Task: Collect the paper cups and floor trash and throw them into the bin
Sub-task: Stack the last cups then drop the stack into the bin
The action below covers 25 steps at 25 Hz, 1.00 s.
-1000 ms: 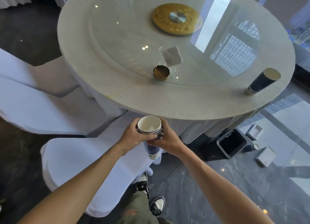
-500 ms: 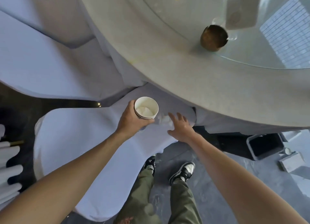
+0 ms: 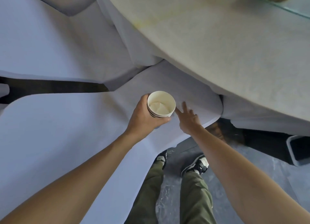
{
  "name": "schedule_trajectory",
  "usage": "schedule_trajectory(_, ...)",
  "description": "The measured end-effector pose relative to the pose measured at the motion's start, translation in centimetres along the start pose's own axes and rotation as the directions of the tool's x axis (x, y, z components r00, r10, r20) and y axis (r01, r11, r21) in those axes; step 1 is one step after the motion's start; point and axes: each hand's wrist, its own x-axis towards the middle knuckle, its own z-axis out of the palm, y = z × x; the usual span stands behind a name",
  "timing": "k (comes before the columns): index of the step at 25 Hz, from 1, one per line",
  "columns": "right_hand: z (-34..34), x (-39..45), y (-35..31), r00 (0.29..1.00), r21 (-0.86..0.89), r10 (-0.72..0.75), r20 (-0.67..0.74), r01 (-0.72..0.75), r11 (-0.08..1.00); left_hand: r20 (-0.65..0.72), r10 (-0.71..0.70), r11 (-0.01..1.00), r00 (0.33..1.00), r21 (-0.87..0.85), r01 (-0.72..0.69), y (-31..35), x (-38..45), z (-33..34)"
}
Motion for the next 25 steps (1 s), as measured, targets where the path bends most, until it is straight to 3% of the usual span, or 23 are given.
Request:
schedule_trajectory(5,2.9,-2.5,1.5,0.993,0.308,0.108,-0.037,-0.091,0.947,0.015,-0.019,1.0,1.0,0.025,0.019,-0.3,-1.1,1.1)
schedule_trajectory(9,-0.8,-8.7,3.0,0.958,0.677,0.282,-0.041,-0.181,0.713,0.093,0.015,0.996,0.996,0.088,-0.023,3.3,-3.4,1.9)
schedule_trajectory(11,-3.7,-12.4,3.8,0.952,0.748,0.3,-0.065,-0.152,0.645,0.126,0.039,0.993,0.991,0.109,-0.053,5.8,-4.9,2.4)
schedule_trajectory(13,-6.6,-16.1,4.7,0.93,0.79,0.317,-0.188,-0.049,0.611,0.152,0.085,0.988,0.985,0.118,-0.103,8.6,-6.5,3.1)
schedule_trajectory(16,-11.5,-22.9,6.9,0.777,0.84,0.482,-0.406,0.109,0.531,0.199,0.176,0.978,0.964,0.079,-0.195,14.0,-9.6,4.1)
schedule_trajectory(19,-15.4,-28.7,9.6,0.67,0.895,0.599,-0.438,0.26,0.363,0.243,0.239,0.963,0.94,0.067,-0.262,18.8,-11.7,5.6)
schedule_trajectory(21,-16.7,-30.2,10.1,0.657,0.873,0.576,-0.486,0.336,0.353,0.271,0.224,0.966,0.936,0.063,-0.25,19.9,-12.2,6.6)
schedule_trajectory(23,-17.7,-35.6,13.7,0.605,0.826,0.565,-0.561,0.357,0.436,0.307,0.302,0.939,0.902,0.064,-0.337,24.4,-15.2,9.7)
schedule_trajectory(25,-17.7,-35.6,14.0,0.668,0.771,0.466,-0.579,0.265,0.579,0.311,0.325,0.927,0.893,0.08,-0.366,24.8,-15.1,10.5)
